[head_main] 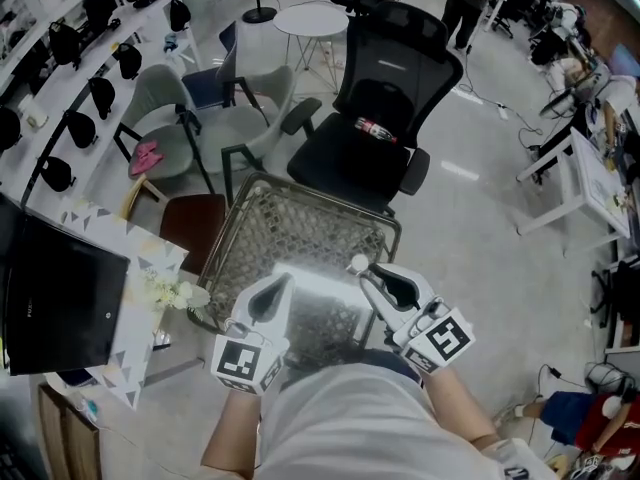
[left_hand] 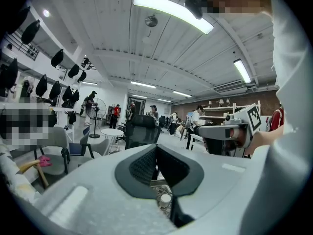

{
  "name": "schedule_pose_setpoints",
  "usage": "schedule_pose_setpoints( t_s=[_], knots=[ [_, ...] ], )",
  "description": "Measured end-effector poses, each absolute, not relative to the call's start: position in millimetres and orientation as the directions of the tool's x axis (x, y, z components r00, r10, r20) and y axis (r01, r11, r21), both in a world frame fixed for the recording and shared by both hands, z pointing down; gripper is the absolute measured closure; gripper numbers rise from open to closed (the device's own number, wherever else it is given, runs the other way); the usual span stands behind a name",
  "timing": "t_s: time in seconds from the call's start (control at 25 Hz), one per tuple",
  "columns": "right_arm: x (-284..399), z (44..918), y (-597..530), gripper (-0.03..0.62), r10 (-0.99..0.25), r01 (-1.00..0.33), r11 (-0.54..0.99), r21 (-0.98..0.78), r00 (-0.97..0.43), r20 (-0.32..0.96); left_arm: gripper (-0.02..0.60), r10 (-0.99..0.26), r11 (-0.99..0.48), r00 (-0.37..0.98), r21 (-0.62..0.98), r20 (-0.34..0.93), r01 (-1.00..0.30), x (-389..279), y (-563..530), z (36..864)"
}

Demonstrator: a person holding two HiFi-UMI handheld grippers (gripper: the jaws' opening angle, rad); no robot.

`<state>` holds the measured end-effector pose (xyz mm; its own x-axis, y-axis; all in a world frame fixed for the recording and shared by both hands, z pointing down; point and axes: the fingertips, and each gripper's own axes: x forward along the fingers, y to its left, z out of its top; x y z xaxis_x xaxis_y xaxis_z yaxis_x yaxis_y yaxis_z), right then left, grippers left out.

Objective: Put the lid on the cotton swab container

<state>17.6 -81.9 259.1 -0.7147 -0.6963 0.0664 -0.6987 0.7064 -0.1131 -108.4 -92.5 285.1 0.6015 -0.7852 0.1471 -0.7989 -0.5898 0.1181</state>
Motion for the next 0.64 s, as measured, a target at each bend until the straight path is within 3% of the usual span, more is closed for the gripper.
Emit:
schedule_pose_setpoints(
  t_s=[0.64],
  knots=[
    [28,263,-81,0.511,-0.701,-0.705,0.701,-0.11,-0.709,0.077,0.572,-0.785,-0.586,0.597,0.112,0.165,-0.802,-102,-90,287]
  ],
)
